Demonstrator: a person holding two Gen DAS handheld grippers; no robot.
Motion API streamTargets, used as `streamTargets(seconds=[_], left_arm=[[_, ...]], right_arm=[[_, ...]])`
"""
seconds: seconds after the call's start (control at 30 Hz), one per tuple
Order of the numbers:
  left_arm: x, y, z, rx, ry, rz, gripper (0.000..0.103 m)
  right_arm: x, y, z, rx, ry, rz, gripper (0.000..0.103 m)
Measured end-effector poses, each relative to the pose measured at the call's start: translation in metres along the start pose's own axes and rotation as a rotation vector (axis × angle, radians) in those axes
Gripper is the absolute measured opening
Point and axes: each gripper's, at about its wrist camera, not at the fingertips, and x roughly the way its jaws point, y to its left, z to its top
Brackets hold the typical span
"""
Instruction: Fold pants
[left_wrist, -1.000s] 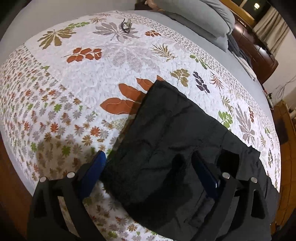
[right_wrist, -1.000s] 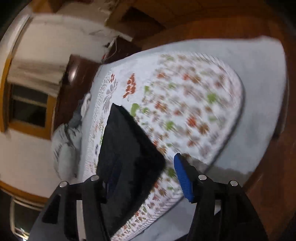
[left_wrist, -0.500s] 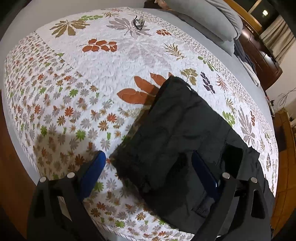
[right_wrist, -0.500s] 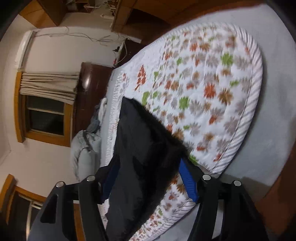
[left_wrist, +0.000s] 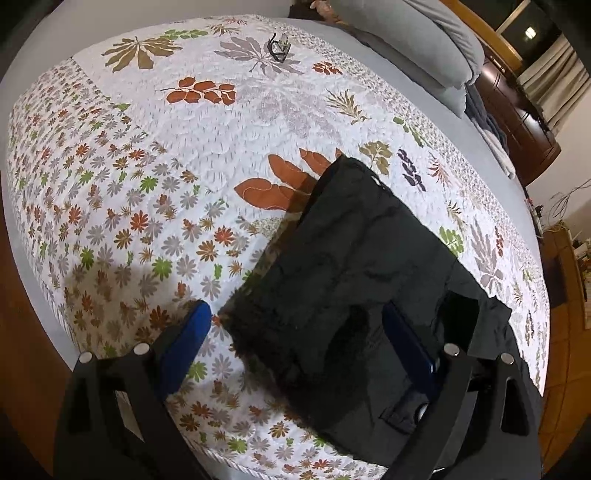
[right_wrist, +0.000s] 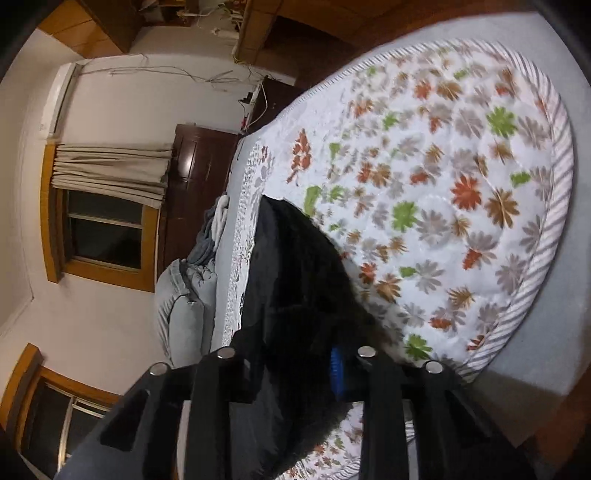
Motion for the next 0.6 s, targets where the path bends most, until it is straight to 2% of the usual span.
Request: streamTargets(seconds=[0.17, 0.4, 0.6], left_arm=[[-0.01, 0.001, 0.0, -0.009, -0.015, -0.038, 0.093], [-0.018, 0.001, -0.005, -0.008, -0.003, -0.095, 0.093], [-0.025, 0.008, -0.009, -0.026, 0.019, -0.158, 0.093]], right_arm=[[-0.003, 0.038, -0.002, -0.075, -0.016, -0.024, 0.022], [0.0, 0.12, -0.013, -0.242, -0.014, -0.048, 0.021], [0.012, 0.195, -0.034, -0.396, 0.009, -0.061, 0.021]])
